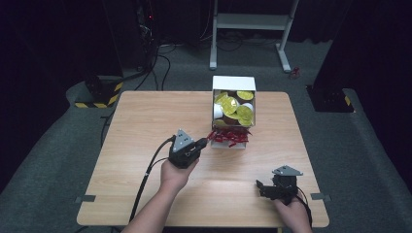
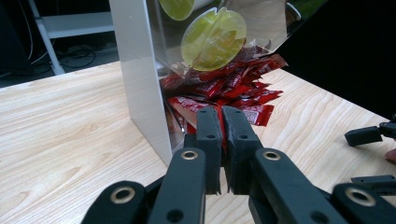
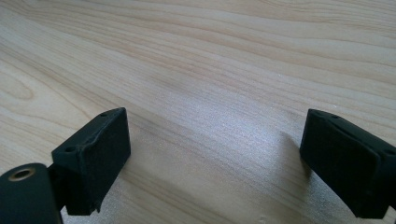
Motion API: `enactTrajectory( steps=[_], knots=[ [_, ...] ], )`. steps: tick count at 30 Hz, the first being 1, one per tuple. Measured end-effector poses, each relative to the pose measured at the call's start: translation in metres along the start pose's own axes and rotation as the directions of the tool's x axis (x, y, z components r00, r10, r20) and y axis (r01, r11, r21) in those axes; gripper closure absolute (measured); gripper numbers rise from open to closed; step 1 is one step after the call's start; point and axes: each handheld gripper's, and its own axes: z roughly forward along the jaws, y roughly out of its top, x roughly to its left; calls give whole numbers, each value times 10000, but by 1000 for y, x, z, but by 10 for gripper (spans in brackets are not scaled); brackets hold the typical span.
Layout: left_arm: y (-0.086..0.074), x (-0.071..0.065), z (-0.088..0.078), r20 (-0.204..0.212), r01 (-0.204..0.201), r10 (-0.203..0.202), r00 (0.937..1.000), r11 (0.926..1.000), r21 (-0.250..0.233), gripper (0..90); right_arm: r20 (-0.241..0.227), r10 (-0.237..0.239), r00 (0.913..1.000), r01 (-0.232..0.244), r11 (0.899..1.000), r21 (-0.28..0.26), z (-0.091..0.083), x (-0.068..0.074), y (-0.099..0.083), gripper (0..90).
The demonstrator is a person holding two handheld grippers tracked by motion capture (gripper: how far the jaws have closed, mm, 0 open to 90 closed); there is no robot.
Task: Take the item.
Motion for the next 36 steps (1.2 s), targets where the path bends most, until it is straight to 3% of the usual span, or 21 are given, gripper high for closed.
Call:
enactTrajectory(
  steps=[14, 36],
  knots=[
    [-8, 2, -26, 254, 206, -200, 9995, 9995, -226, 863, -3, 1, 10000, -1, 10000, -2, 0, 0, 0, 85],
    [-24, 30, -46, -467, 425, -438, 9980, 9987, -279, 862, -5, 2, 10000, -2, 10000, -1, 0, 0, 0, 86]
  ],
)
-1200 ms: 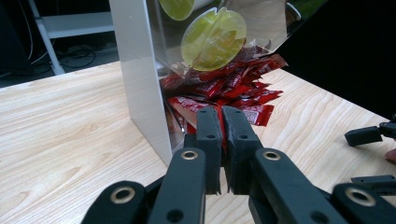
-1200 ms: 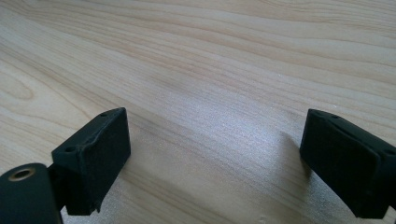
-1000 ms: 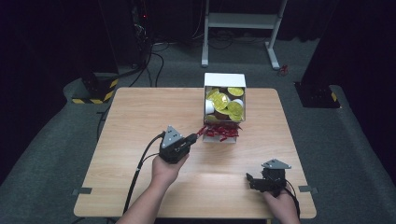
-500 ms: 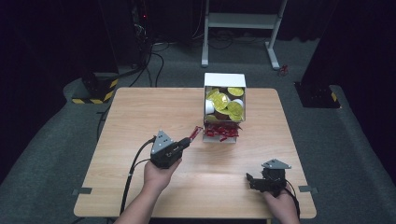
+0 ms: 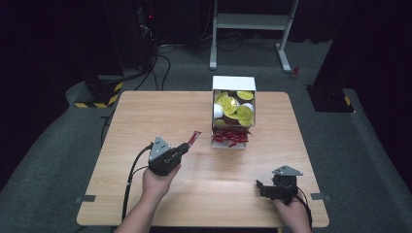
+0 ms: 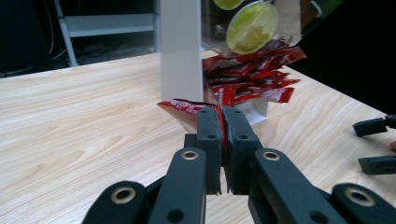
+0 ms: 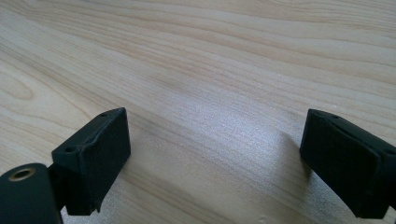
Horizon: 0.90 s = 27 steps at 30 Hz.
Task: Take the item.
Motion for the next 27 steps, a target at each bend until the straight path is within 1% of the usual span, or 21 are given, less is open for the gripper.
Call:
enactTrajectory(
  steps=[3, 11, 18, 19, 21, 24, 25, 26, 27],
  knots=[
    [-1, 5, -2, -146, -37, 38, 9999, 10000, 43, 862, -3, 1, 10000, -1, 10000, -1, 0, 0, 0, 85],
    [-4, 18, -9, -496, 118, -115, 9987, 9999, 72, 863, -4, 0, 10000, 0, 10000, -1, 0, 0, 0, 85],
    [-4, 26, -11, -680, 139, -139, 9976, 9999, -16, 863, 0, -1, 10000, 1, 10000, 1, 0, 0, 0, 85],
    [-5, 30, -11, -784, 125, -124, 9968, 9999, 12, 863, -3, -4, 10000, 4, 10000, -2, 0, 0, 0, 85],
    [-5, 32, -11, -813, 123, -121, 9966, 9999, 22, 863, -3, -1, 10000, 1, 10000, 0, 0, 0, 0, 85],
    [-7, 38, -12, -959, 234, -229, 9951, 9997, 47, 863, 2, -3, 10000, 3, 10000, 2, 0, 0, 0, 85],
    [-7, 43, -12, -1073, 273, -268, 9939, 9996, 35, 863, 1, -5, 10000, 5, 10000, 2, 0, 0, 0, 85],
    [-7, 43, -12, -1073, 273, -268, 9939, 9996, 35, 863, 1, -5, 10000, 5, 10000, 2, 0, 0, 0, 85],
    [-8, 47, -12, -1190, 360, -353, 9923, 9993, 35, 863, 2, -1, 10000, 1, 10000, 1, 0, 0, 0, 85]
  ],
)
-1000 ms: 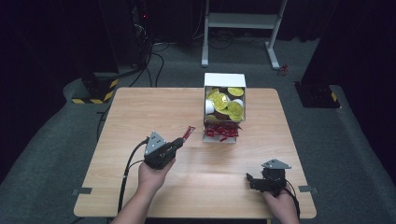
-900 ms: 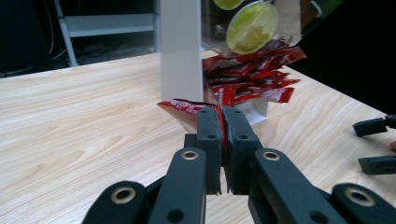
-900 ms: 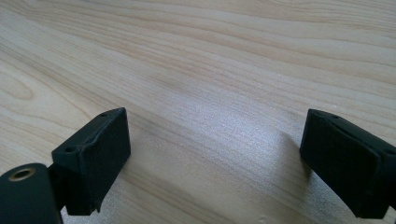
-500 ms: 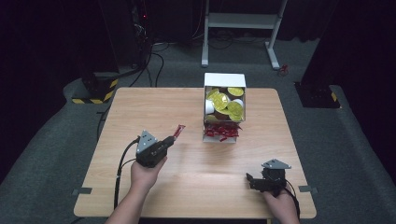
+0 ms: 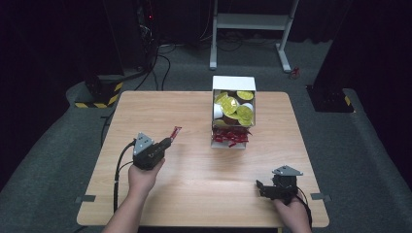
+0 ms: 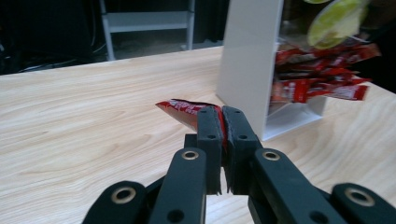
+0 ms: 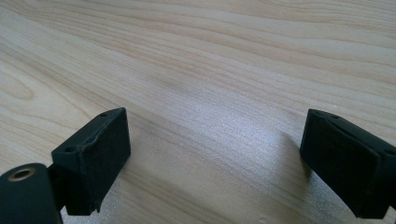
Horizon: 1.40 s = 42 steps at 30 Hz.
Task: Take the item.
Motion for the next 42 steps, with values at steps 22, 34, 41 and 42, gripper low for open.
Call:
enactTrajectory(
  steps=[22, 34, 41, 42],
  knots=[
    [-5, 40, 2, -869, 463, -452, 9952, 9989, 110, 862, -3, -3, 10000, 3, 10000, 1, 0, 0, 0, 85],
    [-11, 50, 13, -979, 672, -620, 9933, 9964, 507, 862, -11, 0, 10000, 0, 10000, 7, 0, 0, 0, 85],
    [-15, 53, 21, -1078, 647, -566, 9926, 9952, 733, 862, -11, 0, 10000, 0, 10000, 8, 0, 0, 0, 85],
    [-16, 53, 23, -1062, 662, -578, 9927, 9948, 777, 862, -13, 0, 10000, 0, 10000, 8, 0, 0, 0, 85]
  ],
)
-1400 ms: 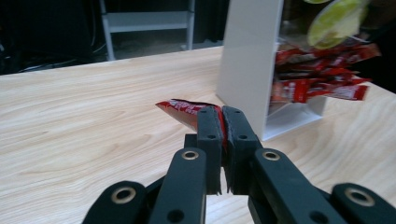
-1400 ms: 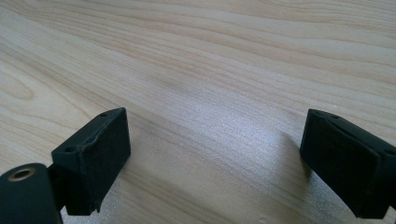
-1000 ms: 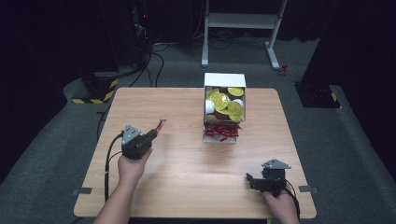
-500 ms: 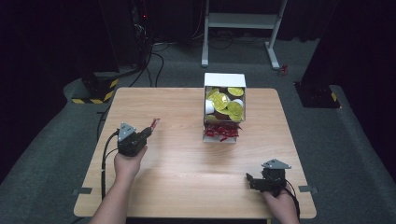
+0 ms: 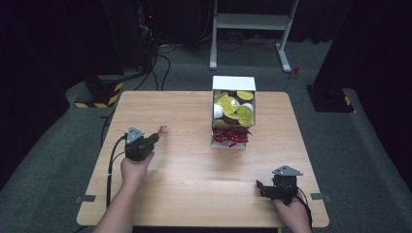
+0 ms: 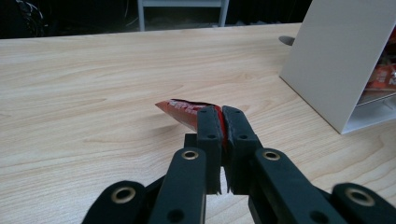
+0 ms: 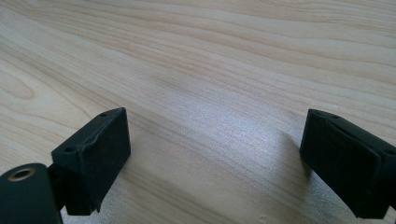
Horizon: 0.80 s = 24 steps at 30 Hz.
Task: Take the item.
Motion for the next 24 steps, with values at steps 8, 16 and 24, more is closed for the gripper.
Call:
enactTrajectory(
  steps=[8, 16, 24],
  knots=[
    [-2, 2, 11, -59, -42, 43, 10000, 9996, 289, 861, 4, -1, 10000, 1, 10000, 0, 0, 0, 0, 85],
    [-3, -2, 26, 52, -18, 16, 10000, 9991, 434, 858, 6, -6, 10000, 6, 10000, 3, 0, 0, 0, 85],
    [-5, -5, 45, -115, 26, -13, 9999, 9938, 1110, 847, 4, -8, 10000, 8, 10000, 0, 0, 0, 0, 85]
  ],
)
